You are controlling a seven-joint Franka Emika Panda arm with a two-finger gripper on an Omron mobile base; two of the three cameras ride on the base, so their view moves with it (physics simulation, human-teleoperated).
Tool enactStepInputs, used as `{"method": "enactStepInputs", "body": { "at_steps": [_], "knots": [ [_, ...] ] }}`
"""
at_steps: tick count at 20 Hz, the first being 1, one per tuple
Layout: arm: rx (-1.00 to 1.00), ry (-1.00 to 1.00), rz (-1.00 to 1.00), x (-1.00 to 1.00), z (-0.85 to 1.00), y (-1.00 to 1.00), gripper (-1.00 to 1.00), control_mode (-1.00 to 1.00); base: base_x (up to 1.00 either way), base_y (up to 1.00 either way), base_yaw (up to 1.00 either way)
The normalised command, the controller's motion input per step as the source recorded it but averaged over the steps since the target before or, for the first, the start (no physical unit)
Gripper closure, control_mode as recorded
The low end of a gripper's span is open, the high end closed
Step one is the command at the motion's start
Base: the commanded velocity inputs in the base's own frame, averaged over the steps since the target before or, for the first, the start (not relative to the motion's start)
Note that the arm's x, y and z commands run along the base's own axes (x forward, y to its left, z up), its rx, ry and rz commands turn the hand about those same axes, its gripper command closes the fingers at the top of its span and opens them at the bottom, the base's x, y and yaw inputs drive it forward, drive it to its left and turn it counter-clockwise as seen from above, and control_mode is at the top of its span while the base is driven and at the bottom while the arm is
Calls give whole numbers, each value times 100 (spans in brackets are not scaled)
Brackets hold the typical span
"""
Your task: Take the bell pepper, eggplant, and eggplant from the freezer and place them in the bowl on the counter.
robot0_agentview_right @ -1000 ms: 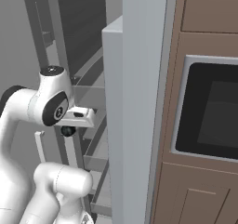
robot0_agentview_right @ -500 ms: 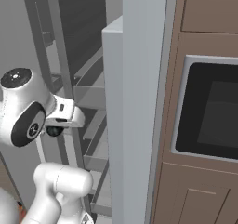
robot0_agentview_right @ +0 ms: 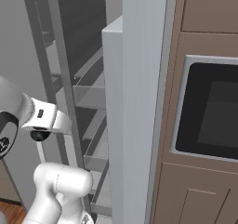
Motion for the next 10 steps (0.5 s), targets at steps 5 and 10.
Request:
{"method": "enactStepInputs", "body": {
  "at_steps": [5,10],
  "knots": [
    [0,0,-1,-25,8,0,100,100,-39,25,0],
    [0,0,0,0,0,0,100,100,-56,94,0]
  ]
}}
